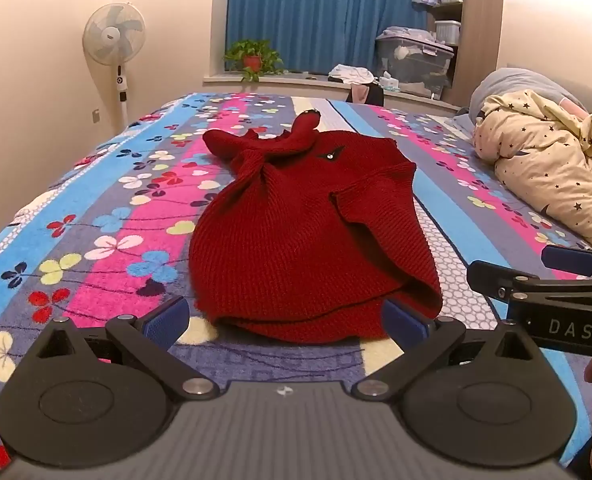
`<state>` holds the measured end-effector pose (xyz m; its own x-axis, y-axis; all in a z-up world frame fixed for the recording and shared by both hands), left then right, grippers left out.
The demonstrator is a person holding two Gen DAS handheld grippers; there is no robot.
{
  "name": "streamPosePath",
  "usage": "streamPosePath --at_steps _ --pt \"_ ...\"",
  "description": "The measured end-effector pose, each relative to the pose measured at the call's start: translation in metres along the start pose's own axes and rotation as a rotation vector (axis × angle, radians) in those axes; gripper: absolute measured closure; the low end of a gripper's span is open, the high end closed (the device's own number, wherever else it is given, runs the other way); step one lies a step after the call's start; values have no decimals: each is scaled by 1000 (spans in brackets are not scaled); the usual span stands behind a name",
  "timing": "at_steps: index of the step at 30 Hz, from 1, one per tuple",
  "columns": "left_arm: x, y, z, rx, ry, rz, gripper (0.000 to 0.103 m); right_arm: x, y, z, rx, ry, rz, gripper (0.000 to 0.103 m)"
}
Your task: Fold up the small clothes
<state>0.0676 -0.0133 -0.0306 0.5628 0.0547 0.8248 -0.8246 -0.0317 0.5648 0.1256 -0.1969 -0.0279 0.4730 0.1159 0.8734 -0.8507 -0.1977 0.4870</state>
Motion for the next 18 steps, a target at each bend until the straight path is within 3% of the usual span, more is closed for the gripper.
streamPosePath --at_steps 18 --pt "0 0 -1 0 0 0 1 0 0 0 0 1 0 10"
Point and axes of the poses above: each gripper's, at about its wrist camera, not at the fingertips, and y roughly against the way its jaws point, z to its right, x to its top, the point moved 2 cm from there along -y, roughly the way its jaws point
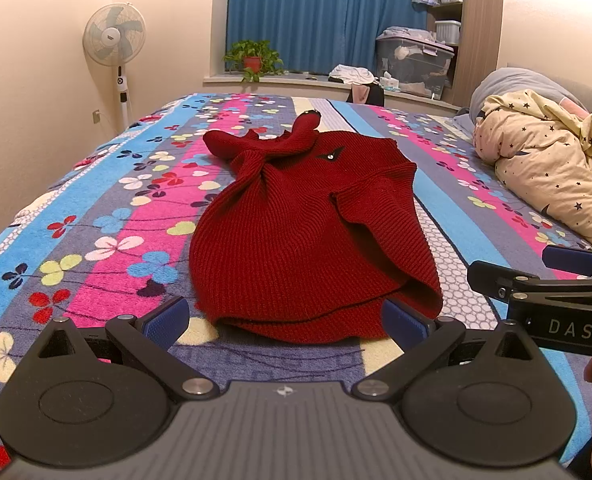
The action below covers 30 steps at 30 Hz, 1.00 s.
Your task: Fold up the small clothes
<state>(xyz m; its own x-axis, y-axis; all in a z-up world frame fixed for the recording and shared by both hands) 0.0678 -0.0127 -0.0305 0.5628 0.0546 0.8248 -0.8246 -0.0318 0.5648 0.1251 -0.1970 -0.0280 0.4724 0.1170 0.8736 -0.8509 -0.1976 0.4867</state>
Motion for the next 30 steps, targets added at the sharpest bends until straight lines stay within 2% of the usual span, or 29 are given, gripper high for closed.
streamPosePath --at_steps 21,26,29,30 --pt "2 3 0 -10 0 6 1 -1 -3 -3 4 9 8 14" --pt "6 9 -1 -8 6 22 1 4 6 -6 3 6 54 28" --pt "19 18 -7 -6 -21 82 1 8 11 1 15 -17 104 38" --pt "27 20 -11 -9 -40 104 4 10 12 4 17 -30 112 41"
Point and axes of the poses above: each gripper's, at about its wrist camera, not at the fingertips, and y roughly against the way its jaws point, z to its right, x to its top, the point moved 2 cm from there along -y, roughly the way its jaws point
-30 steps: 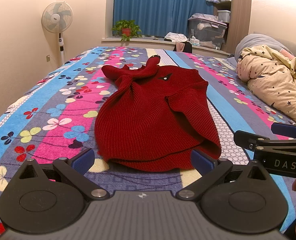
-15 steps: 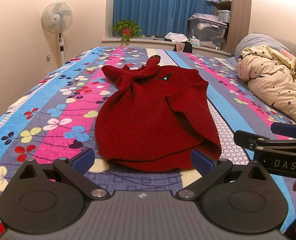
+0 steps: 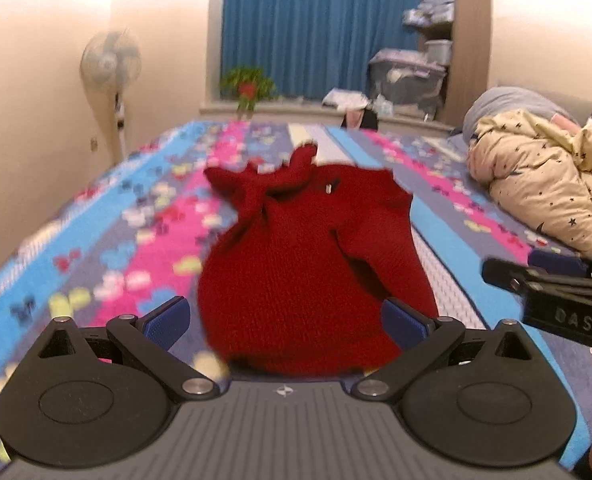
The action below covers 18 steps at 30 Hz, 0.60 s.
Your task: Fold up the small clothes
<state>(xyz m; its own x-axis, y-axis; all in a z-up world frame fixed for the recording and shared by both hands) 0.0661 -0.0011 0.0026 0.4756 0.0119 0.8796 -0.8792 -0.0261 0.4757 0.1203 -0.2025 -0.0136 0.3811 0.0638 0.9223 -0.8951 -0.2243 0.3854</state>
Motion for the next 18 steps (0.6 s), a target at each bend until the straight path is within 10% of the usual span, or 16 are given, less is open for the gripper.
streamPosePath --at_steps 2,7,10,13,18 --pt "17 -4 -7 -14 -46 33 14 2 0 6 -8 -22 -2 45" --pt "56 -47 -42 -112 -168 69 75 6 -9 18 -42 -45 -5 45" --pt "47 -90 -75 -137 -143 22 77 10 -22 23 -47 -49 -8 45" --pt "33 -143 -101 -12 -59 -216 78 15 -40 22 -28 -9 -24 38" --pt "33 -179 -112 -39 -27 -255 64 16 -97 8 4 70 -99 21"
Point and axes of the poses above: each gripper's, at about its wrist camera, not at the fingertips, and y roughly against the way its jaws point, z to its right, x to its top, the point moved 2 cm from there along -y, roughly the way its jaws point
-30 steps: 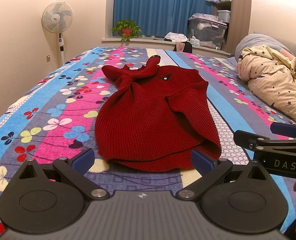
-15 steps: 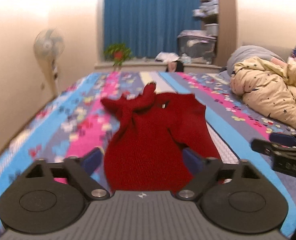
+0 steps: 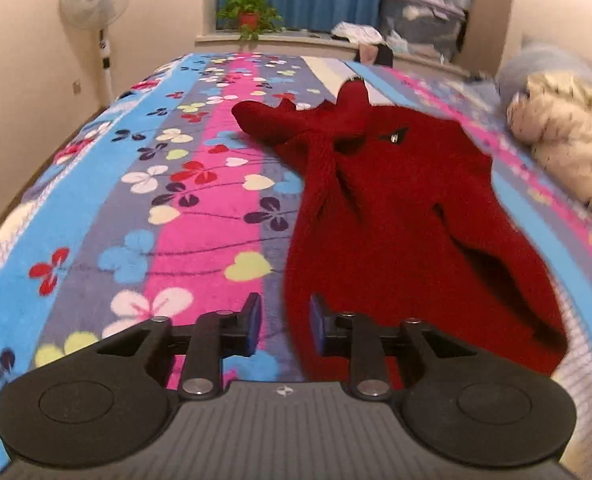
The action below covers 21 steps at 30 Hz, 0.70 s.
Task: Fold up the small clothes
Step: 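Grasp the red sweater hem with the right tool while the left tool grasps it too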
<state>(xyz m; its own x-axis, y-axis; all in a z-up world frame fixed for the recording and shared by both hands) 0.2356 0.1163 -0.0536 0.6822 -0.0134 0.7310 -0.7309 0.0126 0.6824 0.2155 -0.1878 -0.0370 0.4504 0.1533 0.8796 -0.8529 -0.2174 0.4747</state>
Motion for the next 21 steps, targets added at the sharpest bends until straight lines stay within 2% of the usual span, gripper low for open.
streamPosePath --at_steps 1,4,6,9,13,14,15,16,17,18,19,21 --pt "1 -7 -1 8 -13 -12 49 0 -10 -3 2 16 -10 20" --pt "-2 -28 -10 12 17 -54 26 -2 -50 -15 3 63 -61 18" --pt "-9 -40 -19 1 64 -95 21 -6 -74 -26 28 105 -109 15" --pt "-14 -53 -25 -38 108 -133 21 -17 -104 -44 30 215 -184 15" --pt "-17 -68 -20 -74 117 -143 21 -30 -129 -56 -45 345 -209 18" --pt "-18 -71 -19 -80 120 -144 21 -32 -129 -56 -43 325 -201 19" --pt "-19 -74 -17 -80 119 -139 21 -30 -129 -52 -57 308 -191 30" --pt "-20 -75 -16 -79 113 -130 23 -28 -129 -48 -68 287 -191 44" --pt "-20 -76 -13 -83 101 -119 27 -26 -128 -43 -79 266 -192 49" --pt "-21 -75 -9 -93 83 -110 40 -23 -126 -36 -81 231 -194 56" --pt "-21 -74 -5 -104 67 -102 59 -22 -124 -29 -65 182 -196 71" --pt "-20 -69 3 -124 53 -90 84 -19 -118 -13 -26 75 -205 91"
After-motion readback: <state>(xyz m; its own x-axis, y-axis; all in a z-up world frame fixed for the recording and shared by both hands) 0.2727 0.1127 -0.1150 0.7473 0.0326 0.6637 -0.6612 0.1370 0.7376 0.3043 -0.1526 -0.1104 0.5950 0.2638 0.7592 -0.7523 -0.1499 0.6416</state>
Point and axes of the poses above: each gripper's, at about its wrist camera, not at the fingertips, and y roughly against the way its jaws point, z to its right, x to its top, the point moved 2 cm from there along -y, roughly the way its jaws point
